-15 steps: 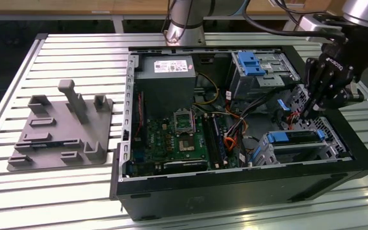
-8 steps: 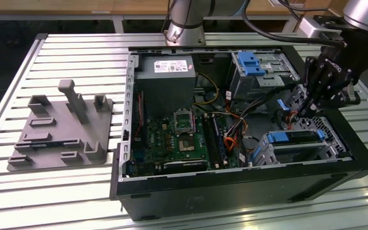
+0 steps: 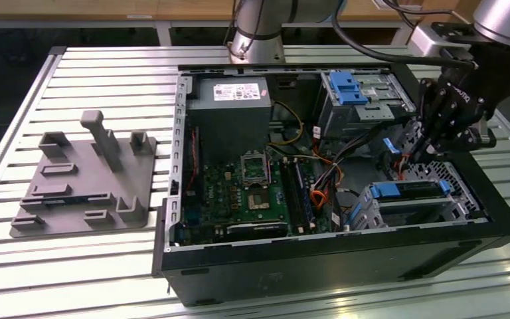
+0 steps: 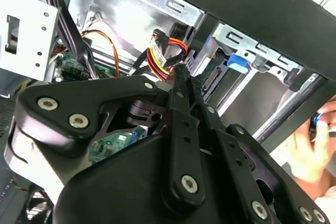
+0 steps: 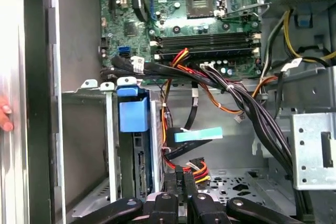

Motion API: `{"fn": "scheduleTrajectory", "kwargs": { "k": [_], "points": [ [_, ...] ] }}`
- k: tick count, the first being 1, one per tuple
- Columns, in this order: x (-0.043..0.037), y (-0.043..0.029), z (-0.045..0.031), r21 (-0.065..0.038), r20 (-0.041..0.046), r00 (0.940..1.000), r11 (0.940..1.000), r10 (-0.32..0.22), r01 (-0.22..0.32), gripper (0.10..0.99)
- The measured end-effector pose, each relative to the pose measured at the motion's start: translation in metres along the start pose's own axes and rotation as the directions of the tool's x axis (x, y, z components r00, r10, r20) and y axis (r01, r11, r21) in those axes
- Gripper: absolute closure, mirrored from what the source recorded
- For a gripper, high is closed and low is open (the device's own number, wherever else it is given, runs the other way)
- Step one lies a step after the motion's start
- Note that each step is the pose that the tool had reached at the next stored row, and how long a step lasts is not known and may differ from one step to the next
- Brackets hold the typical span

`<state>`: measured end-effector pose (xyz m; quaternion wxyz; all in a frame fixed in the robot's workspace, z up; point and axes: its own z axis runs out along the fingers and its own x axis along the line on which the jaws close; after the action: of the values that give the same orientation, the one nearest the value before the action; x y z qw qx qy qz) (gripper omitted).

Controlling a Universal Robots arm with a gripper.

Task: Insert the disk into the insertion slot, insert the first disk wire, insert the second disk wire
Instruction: 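Insert the first disk wire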

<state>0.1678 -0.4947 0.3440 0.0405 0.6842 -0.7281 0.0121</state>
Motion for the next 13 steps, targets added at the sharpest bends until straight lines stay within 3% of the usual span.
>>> {"fn": "scheduleTrajectory", "kwargs": {
  "k": [4, 10, 13],
  "points": [
    [0.0001, 0.0001, 0.0, 0.004, -0.0046, 0.9984, 0.9984, -0.056, 0.056, 0.922],
    [0.0001, 0.0001, -0.0001, 0.004, -0.0061, 0.9982, 0.9982, -0.059, 0.059, 0.922],
    [0.0067, -0.0003, 0.0005, 0.004, -0.0055, 0.9982, 0.9982, -0.059, 0.059, 0.922]
  ]
}}
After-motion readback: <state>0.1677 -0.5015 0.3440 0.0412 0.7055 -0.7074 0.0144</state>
